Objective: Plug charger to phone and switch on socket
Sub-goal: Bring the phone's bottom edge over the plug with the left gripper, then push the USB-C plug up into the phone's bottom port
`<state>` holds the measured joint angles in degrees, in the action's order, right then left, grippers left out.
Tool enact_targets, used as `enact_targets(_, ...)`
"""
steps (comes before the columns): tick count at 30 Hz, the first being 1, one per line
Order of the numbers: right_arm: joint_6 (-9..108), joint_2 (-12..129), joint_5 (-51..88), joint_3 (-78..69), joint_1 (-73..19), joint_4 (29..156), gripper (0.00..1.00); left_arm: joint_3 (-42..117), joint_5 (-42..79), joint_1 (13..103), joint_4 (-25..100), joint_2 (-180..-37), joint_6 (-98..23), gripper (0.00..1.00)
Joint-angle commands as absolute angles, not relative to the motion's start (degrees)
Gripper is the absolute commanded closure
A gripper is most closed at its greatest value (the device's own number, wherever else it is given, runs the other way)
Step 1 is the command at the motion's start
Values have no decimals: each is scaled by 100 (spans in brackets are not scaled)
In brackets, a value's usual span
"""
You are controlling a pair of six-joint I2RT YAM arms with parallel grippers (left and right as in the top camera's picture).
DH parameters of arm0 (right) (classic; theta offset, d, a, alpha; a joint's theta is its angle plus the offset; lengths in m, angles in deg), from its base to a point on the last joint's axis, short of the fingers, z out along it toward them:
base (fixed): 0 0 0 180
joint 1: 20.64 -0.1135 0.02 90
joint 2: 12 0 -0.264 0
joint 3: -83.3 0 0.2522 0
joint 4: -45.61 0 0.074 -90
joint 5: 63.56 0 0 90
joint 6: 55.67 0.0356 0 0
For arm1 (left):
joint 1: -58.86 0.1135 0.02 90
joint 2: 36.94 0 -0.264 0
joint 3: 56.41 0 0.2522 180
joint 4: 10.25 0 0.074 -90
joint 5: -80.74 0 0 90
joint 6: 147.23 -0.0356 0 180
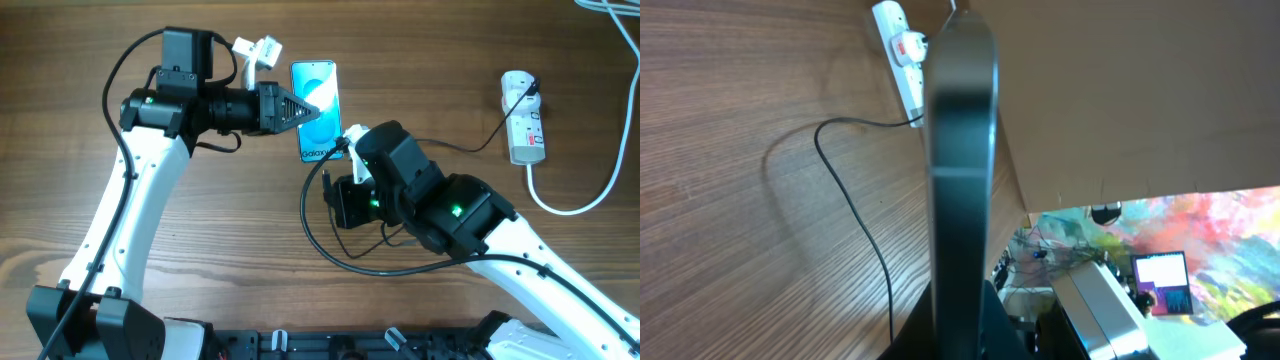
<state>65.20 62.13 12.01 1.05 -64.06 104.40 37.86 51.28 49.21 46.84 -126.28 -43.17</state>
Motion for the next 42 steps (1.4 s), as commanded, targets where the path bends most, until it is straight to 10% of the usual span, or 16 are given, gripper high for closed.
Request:
enact_targets(1,6579,6127,965,15,-6419,10379,96,3825,5128,4932,4496,-12532,-4133,96)
enact_targets(42,6295,6127,1793,15,-6419,10294,95,3825,4684,4687,4502,-12534,-4330,96)
